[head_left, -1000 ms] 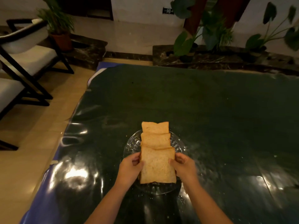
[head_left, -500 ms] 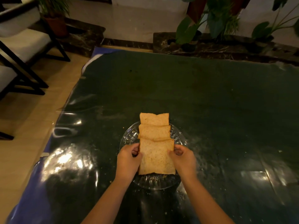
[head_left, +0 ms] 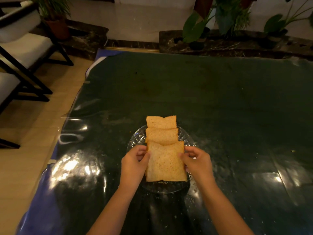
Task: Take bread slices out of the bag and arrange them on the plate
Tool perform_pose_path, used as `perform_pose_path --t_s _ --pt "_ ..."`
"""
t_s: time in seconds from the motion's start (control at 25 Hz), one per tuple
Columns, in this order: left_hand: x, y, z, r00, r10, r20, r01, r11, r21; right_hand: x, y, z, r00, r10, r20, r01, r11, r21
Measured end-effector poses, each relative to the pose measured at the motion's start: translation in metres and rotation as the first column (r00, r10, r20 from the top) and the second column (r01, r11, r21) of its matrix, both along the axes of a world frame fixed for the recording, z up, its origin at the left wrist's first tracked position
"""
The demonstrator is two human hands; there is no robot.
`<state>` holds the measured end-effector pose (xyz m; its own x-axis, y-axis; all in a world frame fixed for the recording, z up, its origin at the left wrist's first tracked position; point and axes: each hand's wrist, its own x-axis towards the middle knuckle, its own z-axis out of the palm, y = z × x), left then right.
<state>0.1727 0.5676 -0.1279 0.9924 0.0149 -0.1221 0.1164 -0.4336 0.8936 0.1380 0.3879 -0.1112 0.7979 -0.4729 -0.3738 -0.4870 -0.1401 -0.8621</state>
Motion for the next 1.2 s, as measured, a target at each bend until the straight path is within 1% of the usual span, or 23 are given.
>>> perform_pose_path --t_s 0.16,0.24,0.32,0.4,0.52,0.64,0.76,0.96,1.2 --pt "-0.006 0.011 -0.011 0.988 0.001 -0.156 -0.005 1.000 -0.028 -0.014 0.001 -0.002 0.994 0.067 -0.085 -0.060 0.995 0.081" --pt "-0.011 0.011 -0.016 0.979 -0.002 -0.204 0.000 1.000 -0.013 -0.019 0.004 -0.011 0.988 0.081 -0.130 -0.074 0.996 0.054" --pt "-0.016 0.010 -0.019 0.974 -0.002 -0.225 0.001 1.000 -0.006 -0.023 0.006 -0.018 0.983 0.090 -0.163 -0.095 0.995 -0.023" --pt "-0.018 0.011 -0.022 0.976 -0.008 -0.216 0.011 1.000 0.011 -0.026 0.007 -0.024 0.982 0.094 -0.163 -0.110 0.990 -0.092" --pt "-0.019 0.015 -0.022 0.988 -0.013 -0.157 0.025 0.997 0.072 -0.028 0.008 -0.027 0.986 0.075 -0.150 -0.103 0.976 -0.190" --pt "-0.017 0.014 -0.021 0.983 -0.056 -0.174 0.063 0.997 0.037 -0.026 0.009 -0.027 0.988 0.099 -0.118 -0.127 0.959 -0.254" --pt "-0.016 0.012 -0.020 0.981 -0.088 -0.172 0.091 0.996 0.009 -0.022 0.013 -0.028 0.989 0.106 -0.105 -0.128 0.964 -0.235" --pt "-0.018 0.009 -0.023 0.993 -0.027 -0.112 0.030 0.999 0.029 -0.019 0.015 -0.031 0.997 0.052 -0.055 -0.063 0.974 -0.219" --pt "-0.012 0.009 -0.027 0.987 -0.028 -0.159 0.031 0.999 0.021 -0.015 0.011 -0.035 0.997 0.059 -0.058 -0.068 0.984 -0.164"
